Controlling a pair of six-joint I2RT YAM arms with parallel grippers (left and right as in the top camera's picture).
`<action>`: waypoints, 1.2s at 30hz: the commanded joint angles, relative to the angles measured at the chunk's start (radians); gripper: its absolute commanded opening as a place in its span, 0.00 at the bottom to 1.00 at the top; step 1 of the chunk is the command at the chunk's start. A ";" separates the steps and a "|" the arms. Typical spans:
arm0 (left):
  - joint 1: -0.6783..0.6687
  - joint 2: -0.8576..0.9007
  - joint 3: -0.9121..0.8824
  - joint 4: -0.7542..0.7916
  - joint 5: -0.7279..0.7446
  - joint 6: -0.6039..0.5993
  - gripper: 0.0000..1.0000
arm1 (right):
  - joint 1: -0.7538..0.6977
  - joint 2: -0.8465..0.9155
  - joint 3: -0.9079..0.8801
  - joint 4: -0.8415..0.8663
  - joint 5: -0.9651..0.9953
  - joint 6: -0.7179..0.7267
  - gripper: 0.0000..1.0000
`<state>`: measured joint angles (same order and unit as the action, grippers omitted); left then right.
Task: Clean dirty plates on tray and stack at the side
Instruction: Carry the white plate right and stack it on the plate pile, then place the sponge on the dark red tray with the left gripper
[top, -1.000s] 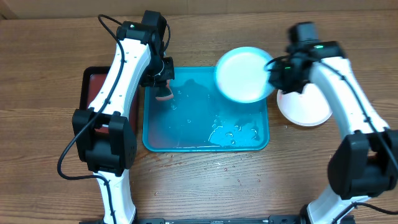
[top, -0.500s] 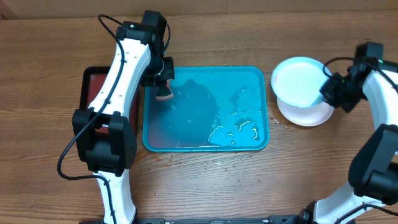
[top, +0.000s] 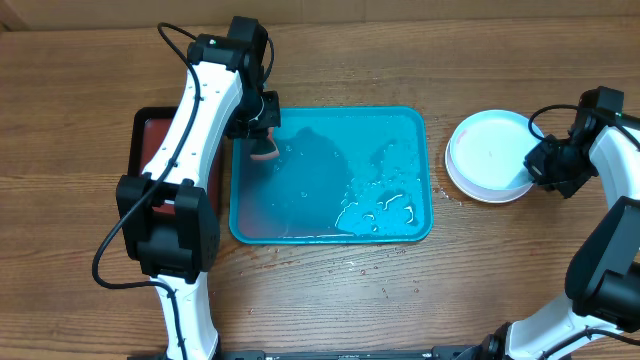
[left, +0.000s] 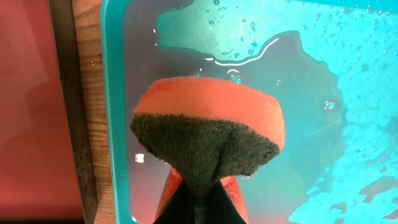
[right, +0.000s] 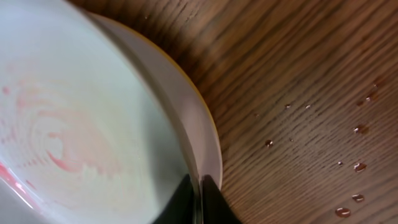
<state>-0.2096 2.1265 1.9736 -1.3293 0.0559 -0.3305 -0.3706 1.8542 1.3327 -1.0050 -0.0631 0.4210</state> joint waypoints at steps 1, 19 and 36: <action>0.003 -0.010 0.043 -0.031 -0.027 0.020 0.04 | -0.001 -0.028 -0.004 0.005 0.020 -0.003 0.34; 0.115 -0.069 0.396 -0.361 -0.174 0.032 0.04 | 0.196 -0.071 0.214 -0.106 -0.176 -0.086 0.46; 0.375 -0.230 -0.238 0.018 -0.068 0.271 0.04 | 0.531 -0.072 0.225 -0.071 -0.155 -0.085 0.54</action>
<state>0.1432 1.9003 1.8286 -1.3643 -0.1051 -0.1921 0.1459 1.8027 1.5414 -1.0801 -0.2249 0.3397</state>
